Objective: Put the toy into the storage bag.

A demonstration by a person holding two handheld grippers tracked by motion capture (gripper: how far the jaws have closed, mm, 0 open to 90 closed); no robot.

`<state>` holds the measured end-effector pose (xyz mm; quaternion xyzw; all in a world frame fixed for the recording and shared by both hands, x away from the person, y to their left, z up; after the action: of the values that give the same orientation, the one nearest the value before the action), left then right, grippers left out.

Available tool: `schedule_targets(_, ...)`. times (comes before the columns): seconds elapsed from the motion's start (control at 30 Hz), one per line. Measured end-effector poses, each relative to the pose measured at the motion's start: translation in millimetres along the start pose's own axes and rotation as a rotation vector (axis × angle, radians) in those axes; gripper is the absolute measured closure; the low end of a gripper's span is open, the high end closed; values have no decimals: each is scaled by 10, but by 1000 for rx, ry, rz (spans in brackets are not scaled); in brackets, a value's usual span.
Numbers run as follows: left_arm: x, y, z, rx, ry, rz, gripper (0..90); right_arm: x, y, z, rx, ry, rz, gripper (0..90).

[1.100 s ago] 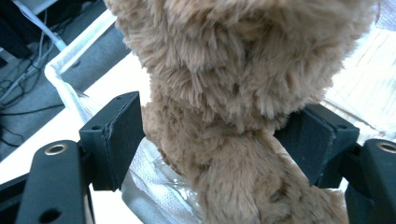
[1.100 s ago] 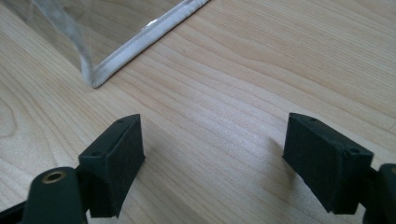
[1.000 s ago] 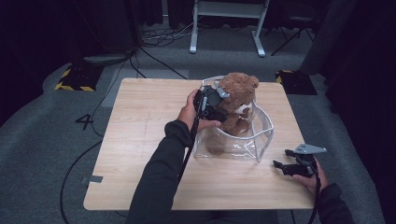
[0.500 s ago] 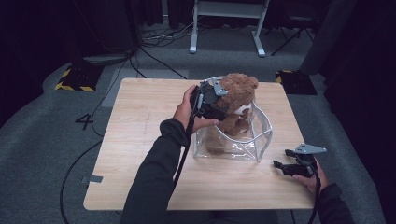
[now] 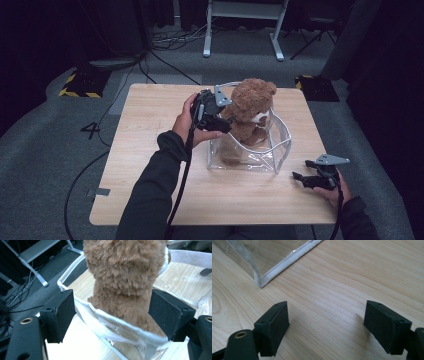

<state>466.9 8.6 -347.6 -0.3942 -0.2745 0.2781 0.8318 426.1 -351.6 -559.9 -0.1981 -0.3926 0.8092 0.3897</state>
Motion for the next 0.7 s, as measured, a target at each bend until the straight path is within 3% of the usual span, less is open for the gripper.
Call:
schedule_targets(0.07, 27, 34, 35, -2, -24, -8, 211, 0, 0, 0, 0, 0, 0, 199)
schedule_targets(0.7, 125, 462, 237, 49, -32, 0, 198, 0, 0, 0, 0, 1, 0, 199)
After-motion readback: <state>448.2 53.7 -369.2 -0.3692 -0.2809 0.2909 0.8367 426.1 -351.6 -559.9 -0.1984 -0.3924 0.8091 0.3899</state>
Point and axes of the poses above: each handheld gripper's, and its own axes: z roughly backward along the jaws, y roughly out of its underside, x roughly to its left, the point moved 7 cm from there along -z, roughly forward along the jaws, and after that the axes turned 4 degrees about -x, right-handed, at the moved point
